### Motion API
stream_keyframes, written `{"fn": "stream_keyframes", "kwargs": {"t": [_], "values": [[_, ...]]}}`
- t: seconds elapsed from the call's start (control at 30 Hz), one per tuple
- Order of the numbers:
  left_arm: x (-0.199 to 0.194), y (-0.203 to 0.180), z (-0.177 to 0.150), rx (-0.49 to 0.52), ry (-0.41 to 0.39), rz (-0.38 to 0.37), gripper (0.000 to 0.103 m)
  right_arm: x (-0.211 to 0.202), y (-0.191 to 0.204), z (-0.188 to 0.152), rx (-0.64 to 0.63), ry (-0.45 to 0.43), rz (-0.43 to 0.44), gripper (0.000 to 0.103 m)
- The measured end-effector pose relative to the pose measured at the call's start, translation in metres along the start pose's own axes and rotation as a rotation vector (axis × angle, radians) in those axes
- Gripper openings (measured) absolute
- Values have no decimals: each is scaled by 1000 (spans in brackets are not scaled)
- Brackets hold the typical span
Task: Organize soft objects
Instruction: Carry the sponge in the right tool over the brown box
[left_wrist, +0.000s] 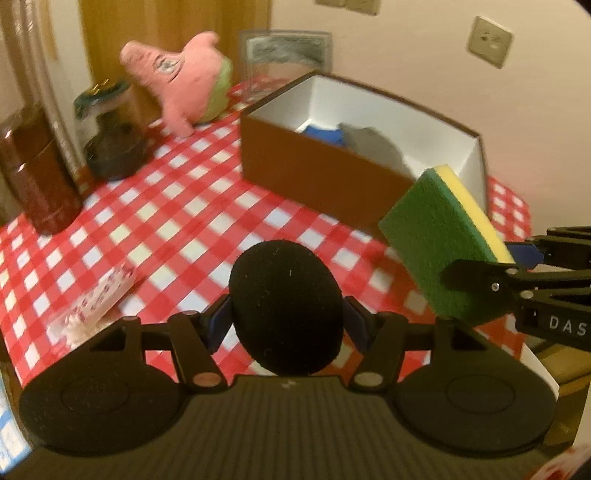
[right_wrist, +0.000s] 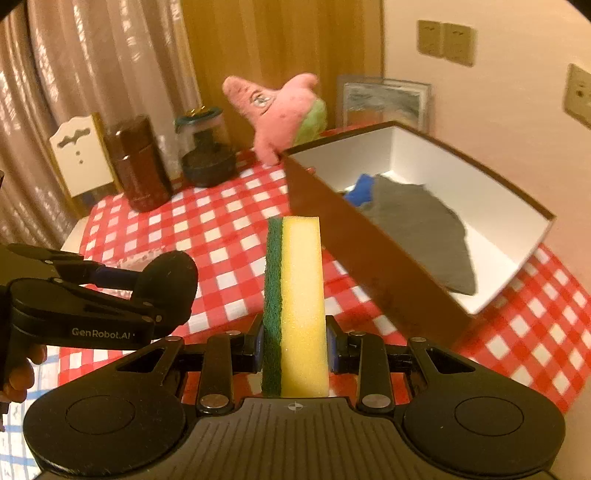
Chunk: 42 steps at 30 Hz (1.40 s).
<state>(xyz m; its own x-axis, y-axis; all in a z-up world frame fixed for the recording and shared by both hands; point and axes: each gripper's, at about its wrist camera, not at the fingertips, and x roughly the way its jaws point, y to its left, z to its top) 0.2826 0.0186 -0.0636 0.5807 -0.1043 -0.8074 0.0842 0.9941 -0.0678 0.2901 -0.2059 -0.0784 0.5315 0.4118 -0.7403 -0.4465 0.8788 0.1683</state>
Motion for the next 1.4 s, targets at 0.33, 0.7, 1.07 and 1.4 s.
{"fn": "stream_keyframes", "kwargs": {"t": [0.33,0.7,1.07,1.4], "values": [[0,-51,48,111,-69,-65,62,-38,-39,13,46,-92,-77,32],[39,-90,114,177,-94,-106,62,-34,-94,57,80,-165,-147,32],[97,-106,161,202,-45,-98,62,10,-145,86,95,-134,-188,32],[150,-125,180,235,28,-136,62,55,-184,94,96,-74,-192,32]]}}
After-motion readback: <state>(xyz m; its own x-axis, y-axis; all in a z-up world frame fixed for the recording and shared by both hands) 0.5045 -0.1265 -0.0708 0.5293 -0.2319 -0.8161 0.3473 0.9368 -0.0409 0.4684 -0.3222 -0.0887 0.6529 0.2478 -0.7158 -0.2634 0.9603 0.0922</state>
